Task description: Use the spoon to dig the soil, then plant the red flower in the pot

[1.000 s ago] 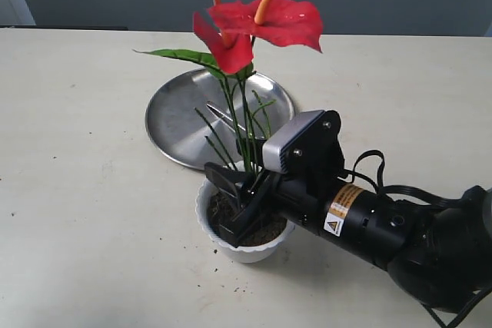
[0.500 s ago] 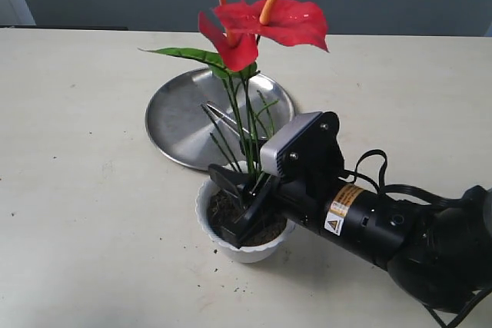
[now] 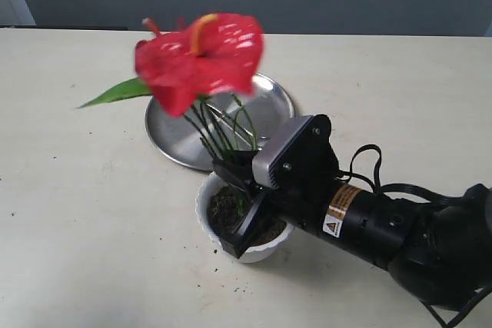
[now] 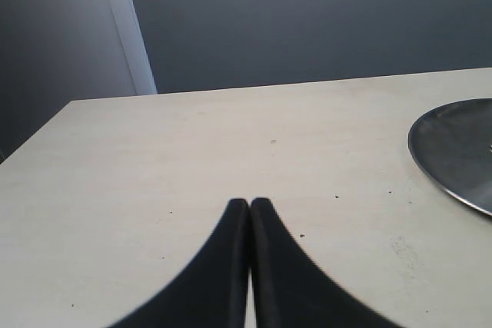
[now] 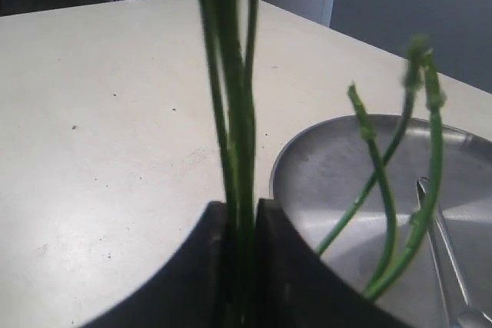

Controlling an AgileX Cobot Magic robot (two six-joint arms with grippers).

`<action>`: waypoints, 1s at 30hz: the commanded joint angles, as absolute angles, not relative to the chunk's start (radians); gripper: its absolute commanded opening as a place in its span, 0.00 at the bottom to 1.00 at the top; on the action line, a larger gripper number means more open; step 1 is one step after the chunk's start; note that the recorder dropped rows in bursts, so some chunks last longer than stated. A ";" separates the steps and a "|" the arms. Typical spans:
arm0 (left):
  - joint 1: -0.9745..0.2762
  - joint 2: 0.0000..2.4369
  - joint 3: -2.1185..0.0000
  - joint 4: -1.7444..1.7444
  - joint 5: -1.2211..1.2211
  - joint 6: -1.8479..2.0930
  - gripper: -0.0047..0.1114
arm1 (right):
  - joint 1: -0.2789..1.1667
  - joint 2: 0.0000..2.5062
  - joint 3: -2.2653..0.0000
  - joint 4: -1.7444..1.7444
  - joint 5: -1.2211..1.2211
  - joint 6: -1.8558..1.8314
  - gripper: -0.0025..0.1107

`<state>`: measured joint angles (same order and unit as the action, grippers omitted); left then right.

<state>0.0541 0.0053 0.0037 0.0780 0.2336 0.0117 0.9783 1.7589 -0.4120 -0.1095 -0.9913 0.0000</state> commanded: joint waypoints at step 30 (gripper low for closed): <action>0.047 0.000 0.000 0.070 0.232 0.010 0.04 | 0.979 1.750 -0.394 -0.101 -0.888 -0.070 0.02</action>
